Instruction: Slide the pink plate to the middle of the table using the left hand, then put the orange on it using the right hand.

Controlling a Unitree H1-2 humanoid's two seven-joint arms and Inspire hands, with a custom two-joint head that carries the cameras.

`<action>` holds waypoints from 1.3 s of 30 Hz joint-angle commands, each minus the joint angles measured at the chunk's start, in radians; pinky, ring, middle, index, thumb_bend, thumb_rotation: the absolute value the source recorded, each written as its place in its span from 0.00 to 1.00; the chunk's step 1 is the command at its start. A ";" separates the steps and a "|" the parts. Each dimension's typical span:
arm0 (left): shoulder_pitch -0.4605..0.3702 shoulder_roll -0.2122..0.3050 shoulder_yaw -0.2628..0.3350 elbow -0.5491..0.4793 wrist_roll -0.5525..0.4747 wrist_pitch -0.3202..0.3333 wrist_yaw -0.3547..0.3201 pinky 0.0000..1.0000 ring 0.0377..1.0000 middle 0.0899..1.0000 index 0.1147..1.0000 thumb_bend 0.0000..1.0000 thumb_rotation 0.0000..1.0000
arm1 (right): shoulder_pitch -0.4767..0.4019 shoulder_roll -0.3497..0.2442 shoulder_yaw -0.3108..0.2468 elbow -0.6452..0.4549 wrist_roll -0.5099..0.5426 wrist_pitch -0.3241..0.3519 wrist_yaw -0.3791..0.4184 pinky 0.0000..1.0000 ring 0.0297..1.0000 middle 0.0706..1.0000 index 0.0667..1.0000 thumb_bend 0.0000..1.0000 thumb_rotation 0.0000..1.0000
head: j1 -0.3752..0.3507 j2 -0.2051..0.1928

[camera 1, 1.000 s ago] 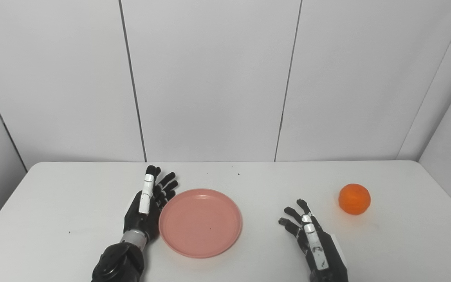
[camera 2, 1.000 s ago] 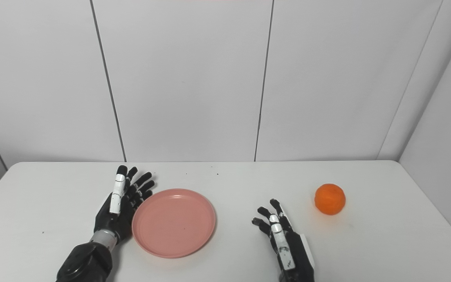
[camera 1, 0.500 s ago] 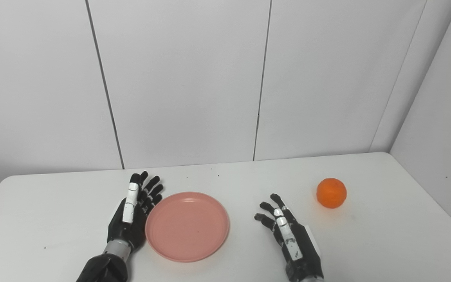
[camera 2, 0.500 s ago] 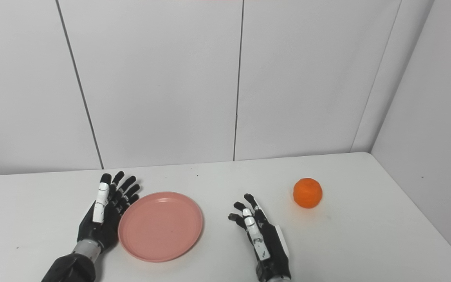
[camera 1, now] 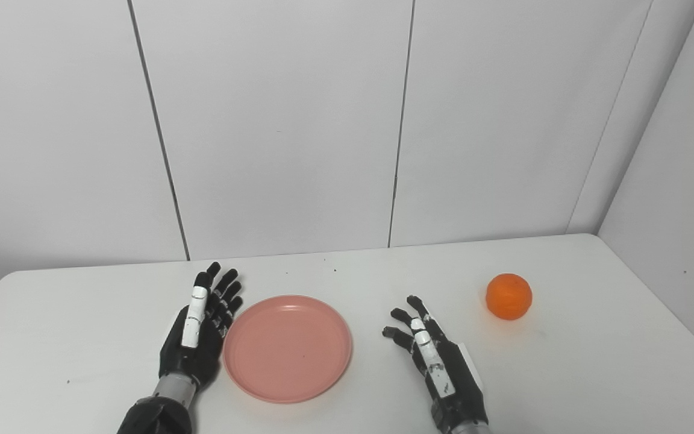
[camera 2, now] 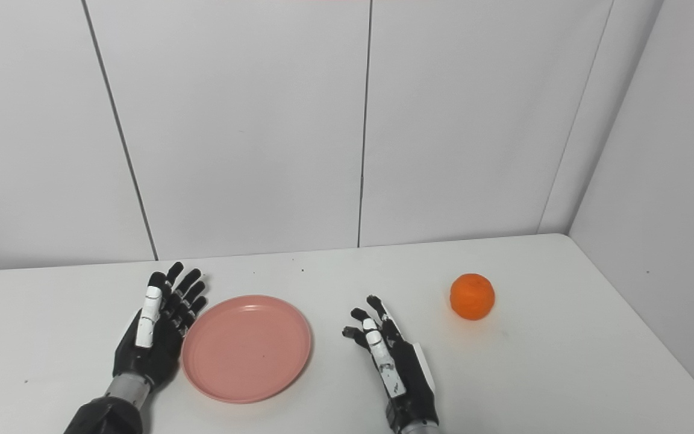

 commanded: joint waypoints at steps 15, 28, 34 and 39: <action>-0.020 -0.022 -0.016 0.074 0.042 -0.039 0.021 0.96 0.95 0.94 1.00 0.83 0.73 | -0.082 -0.172 -0.039 -0.234 -0.397 -0.137 -0.067 0.71 0.73 0.78 0.80 0.69 0.85 | 0.046 -0.027; -0.020 -0.031 -0.012 0.072 0.029 -0.011 0.019 0.95 0.95 0.95 1.00 0.80 0.72 | -0.313 -0.426 -0.060 -0.212 -0.649 -0.124 -0.096 0.62 0.70 0.74 0.78 0.76 0.86 | 0.051 -0.021; -0.018 -0.026 -0.017 0.068 0.037 -0.008 0.016 0.95 0.95 0.96 1.00 0.78 0.73 | -0.406 -0.522 -0.043 -0.125 -0.775 -0.116 -0.125 0.63 0.71 0.74 0.73 0.75 0.86 | 0.050 -0.019; -0.016 -0.028 -0.016 0.064 0.036 -0.001 0.020 0.96 0.96 0.96 1.00 0.78 0.73 | -0.459 -0.584 -0.012 -0.037 -0.856 -0.090 -0.120 0.68 0.76 0.78 0.70 0.74 0.80 | 0.050 -0.019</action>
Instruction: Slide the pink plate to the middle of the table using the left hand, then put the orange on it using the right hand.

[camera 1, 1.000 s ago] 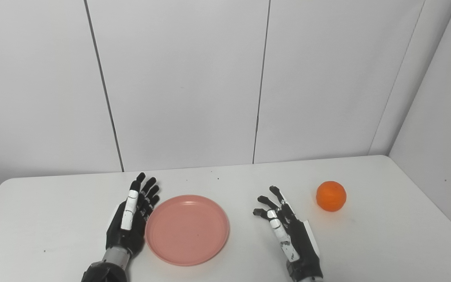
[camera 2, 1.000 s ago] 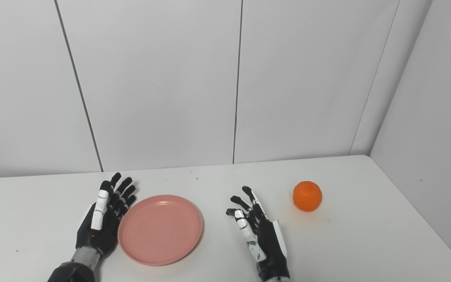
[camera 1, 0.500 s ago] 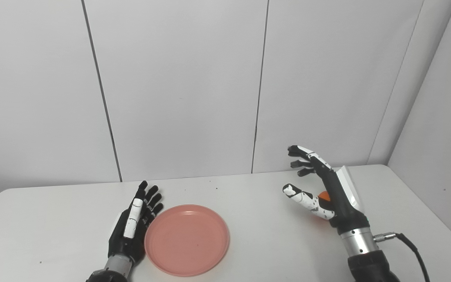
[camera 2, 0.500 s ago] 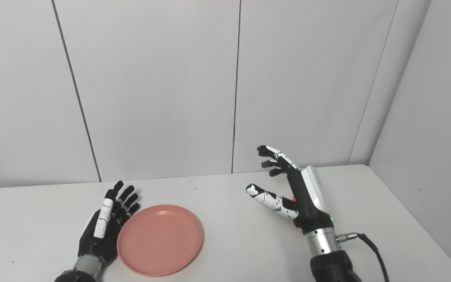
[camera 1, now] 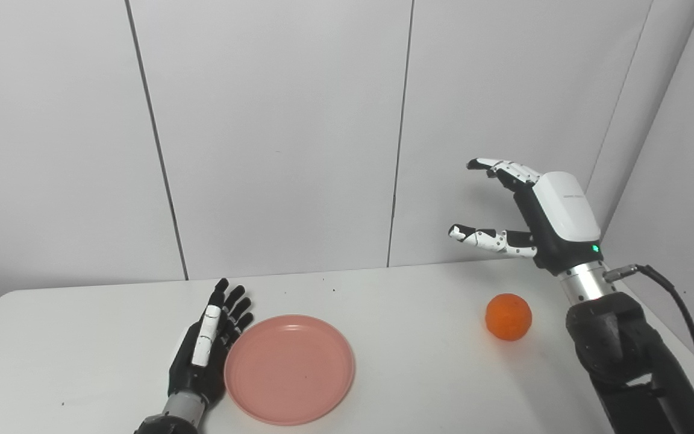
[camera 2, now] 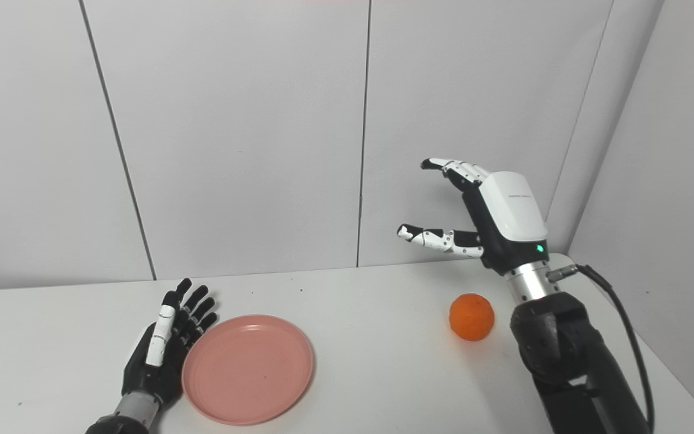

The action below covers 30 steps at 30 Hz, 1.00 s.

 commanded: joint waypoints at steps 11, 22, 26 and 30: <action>0.021 -0.007 -0.011 -0.019 0.015 0.074 0.023 0.94 0.95 0.95 1.00 0.79 0.73 | -0.133 -0.110 0.130 0.226 -0.163 0.060 0.048 0.65 0.71 0.73 0.72 0.80 0.81 | 0.014 0.010; 0.024 -0.004 -0.009 -0.030 0.011 0.086 0.016 0.96 0.96 0.97 1.00 0.80 0.74 | -0.150 -0.102 0.175 0.411 -0.160 0.057 0.003 0.68 0.74 0.76 0.73 0.80 0.84 | 0.013 0.015; 0.025 -0.004 -0.010 -0.033 0.012 0.091 0.015 0.95 0.96 0.96 1.00 0.79 0.75 | -0.152 -0.100 0.179 0.469 -0.134 0.044 -0.017 0.66 0.73 0.76 0.73 0.79 0.83 | 0.013 0.015; 0.032 -0.006 -0.008 -0.051 0.010 0.108 0.019 0.96 0.96 0.96 1.00 0.78 0.74 | -0.137 -0.094 0.181 0.512 -0.109 0.046 -0.031 0.67 0.73 0.75 0.73 0.79 0.83 | 0.016 0.020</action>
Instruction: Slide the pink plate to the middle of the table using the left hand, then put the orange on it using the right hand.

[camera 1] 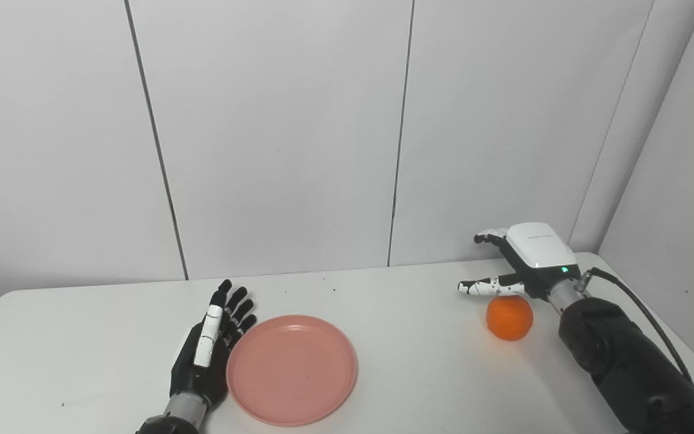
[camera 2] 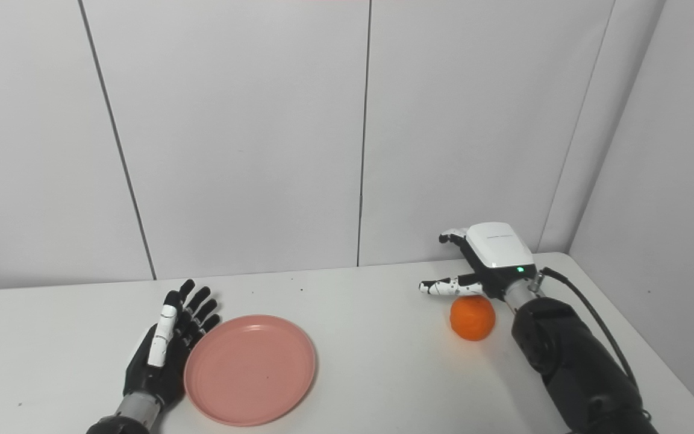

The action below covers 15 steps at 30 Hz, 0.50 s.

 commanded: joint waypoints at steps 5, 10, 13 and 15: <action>0.024 -0.001 -0.009 -0.007 0.008 0.048 0.011 0.95 0.95 0.94 1.00 0.78 0.74 | -0.026 -0.014 -0.004 0.013 0.038 0.006 -0.070 0.65 0.71 0.74 0.73 0.78 0.81 | 0.001 0.003; 0.024 -0.002 -0.007 -0.006 0.007 0.051 0.016 0.96 0.95 0.95 1.00 0.77 0.73 | -0.020 -0.018 0.005 0.032 0.053 -0.002 -0.086 0.62 0.69 0.73 0.72 0.77 0.81 | 0.000 0.002; 0.020 -0.002 -0.007 0.003 0.006 0.047 0.013 0.96 0.96 0.96 1.00 0.78 0.73 | -0.021 -0.019 0.008 0.046 0.064 -0.002 -0.089 0.62 0.68 0.72 0.72 0.77 0.82 | 0.000 0.002; 0.019 -0.002 -0.006 0.007 0.005 0.045 0.011 0.96 0.95 0.95 1.00 0.79 0.73 | -0.016 -0.017 0.007 0.050 0.076 0.004 -0.089 0.66 0.69 0.72 0.73 0.78 0.83 | 0.004 0.001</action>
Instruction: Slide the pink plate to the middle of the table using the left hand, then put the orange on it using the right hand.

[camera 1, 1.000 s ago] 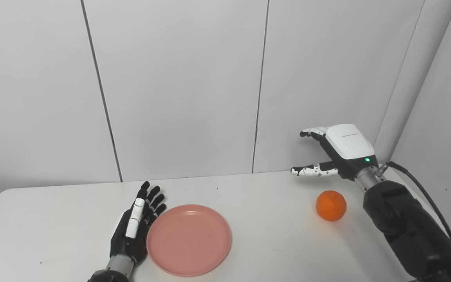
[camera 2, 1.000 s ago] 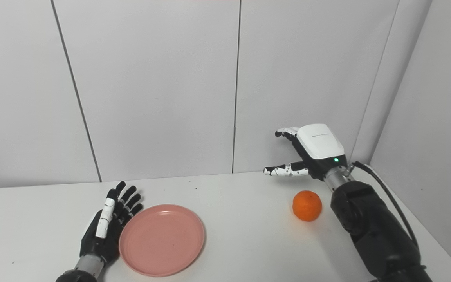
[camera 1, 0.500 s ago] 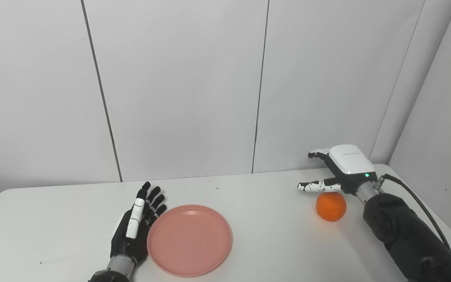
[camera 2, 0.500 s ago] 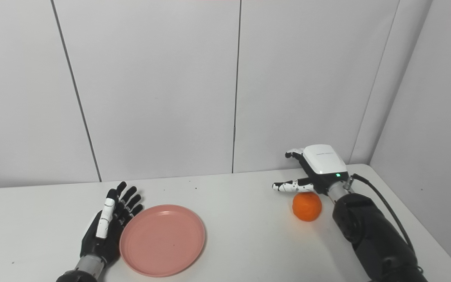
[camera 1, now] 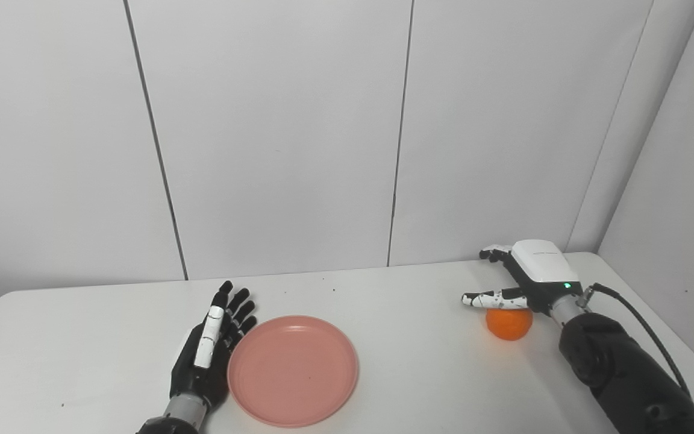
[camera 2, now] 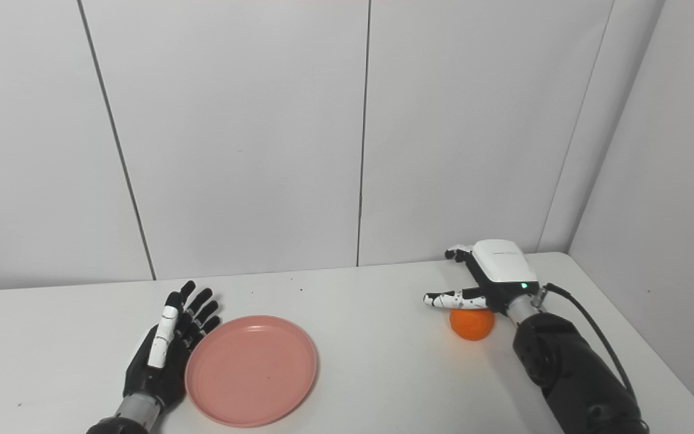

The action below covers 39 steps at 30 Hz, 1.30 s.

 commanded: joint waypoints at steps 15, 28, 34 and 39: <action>0.016 -0.003 -0.005 0.008 0.005 0.046 0.016 0.95 0.95 0.95 1.00 0.78 0.72 | 0.005 -0.009 0.000 -0.018 0.073 0.014 -0.026 0.72 0.73 0.73 0.73 0.75 0.78 | 0.004 0.006; 0.014 -0.004 -0.004 0.010 0.009 0.051 0.023 0.95 0.94 0.95 1.00 0.79 0.70 | 0.024 -0.014 -0.004 -0.048 0.100 0.041 0.001 0.72 0.75 0.75 0.74 0.75 0.79 | 0.005 0.009; 0.015 -0.002 -0.006 0.010 0.008 0.047 0.020 0.95 0.94 0.95 1.00 0.79 0.70 | 0.038 -0.010 0.000 -0.057 0.096 0.057 -0.002 0.71 0.75 0.76 0.74 0.74 0.77 | 0.005 0.010; 0.017 -0.001 -0.007 0.005 0.006 0.054 0.017 0.96 0.94 0.95 1.00 0.79 0.70 | 0.045 -0.008 -0.002 -0.060 0.095 0.073 0.002 0.72 0.75 0.76 0.74 0.74 0.78 | 0.007 0.011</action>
